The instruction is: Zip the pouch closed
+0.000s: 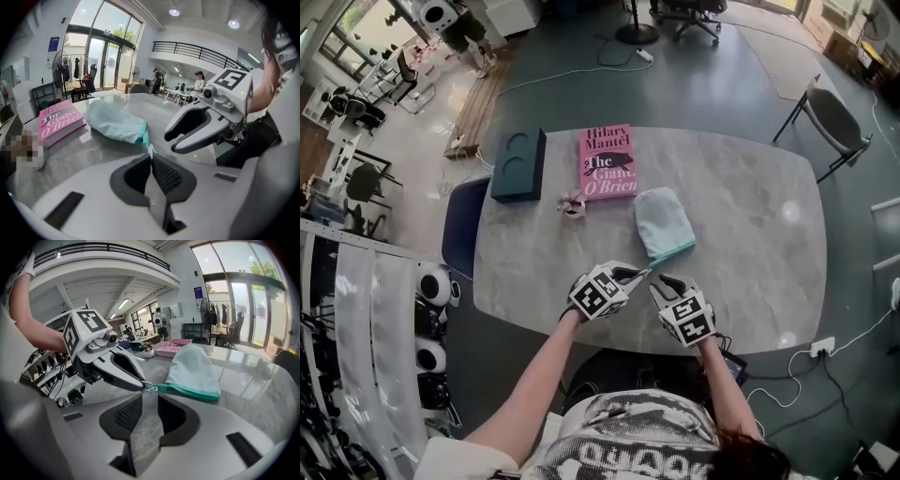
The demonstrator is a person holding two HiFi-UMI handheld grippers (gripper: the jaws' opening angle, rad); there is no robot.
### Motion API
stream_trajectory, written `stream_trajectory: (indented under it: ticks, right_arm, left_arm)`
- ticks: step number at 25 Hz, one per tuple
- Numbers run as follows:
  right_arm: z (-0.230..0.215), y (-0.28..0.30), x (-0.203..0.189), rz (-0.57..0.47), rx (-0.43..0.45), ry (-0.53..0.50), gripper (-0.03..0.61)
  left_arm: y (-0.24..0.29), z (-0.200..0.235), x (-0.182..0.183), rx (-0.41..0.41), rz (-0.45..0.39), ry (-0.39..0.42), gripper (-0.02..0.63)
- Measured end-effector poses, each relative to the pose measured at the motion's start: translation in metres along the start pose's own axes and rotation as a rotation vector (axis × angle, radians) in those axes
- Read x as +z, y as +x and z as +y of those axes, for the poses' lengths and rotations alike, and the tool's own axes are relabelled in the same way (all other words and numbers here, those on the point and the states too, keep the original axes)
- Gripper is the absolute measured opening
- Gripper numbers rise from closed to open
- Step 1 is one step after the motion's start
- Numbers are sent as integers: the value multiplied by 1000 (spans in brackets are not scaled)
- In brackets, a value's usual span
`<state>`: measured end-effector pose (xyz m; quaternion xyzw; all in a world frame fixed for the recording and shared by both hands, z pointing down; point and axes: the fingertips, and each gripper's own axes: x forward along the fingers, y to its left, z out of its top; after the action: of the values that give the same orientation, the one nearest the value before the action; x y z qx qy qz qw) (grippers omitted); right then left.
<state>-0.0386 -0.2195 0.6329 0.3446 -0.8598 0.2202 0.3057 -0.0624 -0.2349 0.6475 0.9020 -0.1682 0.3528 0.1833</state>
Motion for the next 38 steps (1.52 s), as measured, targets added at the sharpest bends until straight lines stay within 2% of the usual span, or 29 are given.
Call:
stream_trajectory:
  ticks: [8,15,19,24,31,38]
  right_arm:
    - [31,14,-9,37,30,-63,124]
    - [38,16,-17,53,3,-34,123]
    - [35,14,-17,49,-25,-21,74]
    - [29,12,-18,45,-57,3,17]
    - [26,12,-18,32,-8,91,12]
    - [16,17,-19,62,-2,100,11]
  left_arm:
    - [-14,-21,-11,-53,-2,37,20]
    - [-18,-36,-14,-99,12,87,18]
    - [-21,-40,-15,-112,21,99,18]
    - [-23,-40,-18,-112,18,98,17]
    - [-24,-32,-22,-75,24,109,12]
    - [-25,-20,-30,-66,45,118,12]
